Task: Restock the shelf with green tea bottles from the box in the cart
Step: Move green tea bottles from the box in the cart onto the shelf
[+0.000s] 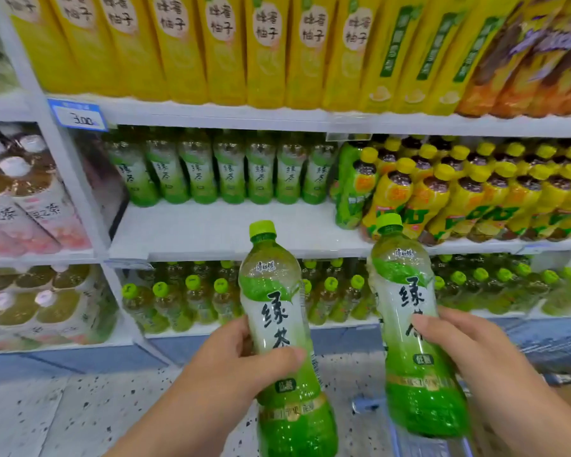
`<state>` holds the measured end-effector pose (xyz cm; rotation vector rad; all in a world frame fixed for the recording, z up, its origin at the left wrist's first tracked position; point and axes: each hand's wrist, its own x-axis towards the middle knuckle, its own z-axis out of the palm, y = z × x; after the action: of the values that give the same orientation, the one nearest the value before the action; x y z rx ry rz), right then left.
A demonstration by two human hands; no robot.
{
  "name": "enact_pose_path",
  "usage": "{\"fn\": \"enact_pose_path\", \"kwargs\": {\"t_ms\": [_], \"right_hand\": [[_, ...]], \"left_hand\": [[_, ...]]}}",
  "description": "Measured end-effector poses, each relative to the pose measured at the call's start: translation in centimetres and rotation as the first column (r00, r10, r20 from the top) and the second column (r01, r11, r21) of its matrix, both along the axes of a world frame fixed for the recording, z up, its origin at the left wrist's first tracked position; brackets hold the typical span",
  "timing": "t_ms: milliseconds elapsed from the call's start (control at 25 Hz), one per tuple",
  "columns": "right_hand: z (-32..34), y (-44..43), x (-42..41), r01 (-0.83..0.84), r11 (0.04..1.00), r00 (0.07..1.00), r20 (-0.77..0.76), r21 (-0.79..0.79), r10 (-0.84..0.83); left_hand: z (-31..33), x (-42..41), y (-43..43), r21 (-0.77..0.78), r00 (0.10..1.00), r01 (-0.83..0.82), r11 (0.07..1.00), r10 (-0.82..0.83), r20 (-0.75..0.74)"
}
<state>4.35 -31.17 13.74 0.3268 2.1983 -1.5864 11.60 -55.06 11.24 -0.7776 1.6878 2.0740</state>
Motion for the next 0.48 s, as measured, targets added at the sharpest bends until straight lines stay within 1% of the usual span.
{"fn": "enact_pose_path", "kwargs": {"t_ms": [80, 240, 320, 480], "right_hand": [[-1.4, -4.5, -0.8, -0.053, 0.999, 0.999, -0.011, 0.003, 0.053], [-3.7, -11.9, -2.6, -0.145, 0.989, 0.989, -0.010, -0.002, 0.145], [-4.9, -15.1, -3.9, -0.199, 0.980, 0.980, -0.034, -0.008, 0.198], [-6.9, -20.4, -6.8, -0.293, 0.956, 0.951, -0.098, 0.018, 0.293]], "left_hand": [[-0.6, 0.1, -4.5, -0.059, 1.000, -0.029, 0.998, 0.029, 0.003], [-2.0, -0.5, -11.4, -0.122, 0.995, -0.103, 0.987, 0.104, 0.003], [-2.8, -1.4, -14.3, -0.192, 0.987, -0.161, 0.968, 0.162, -0.010], [-3.9, -3.7, -19.6, -0.332, 0.975, -0.224, 0.916, 0.214, -0.066]]}}
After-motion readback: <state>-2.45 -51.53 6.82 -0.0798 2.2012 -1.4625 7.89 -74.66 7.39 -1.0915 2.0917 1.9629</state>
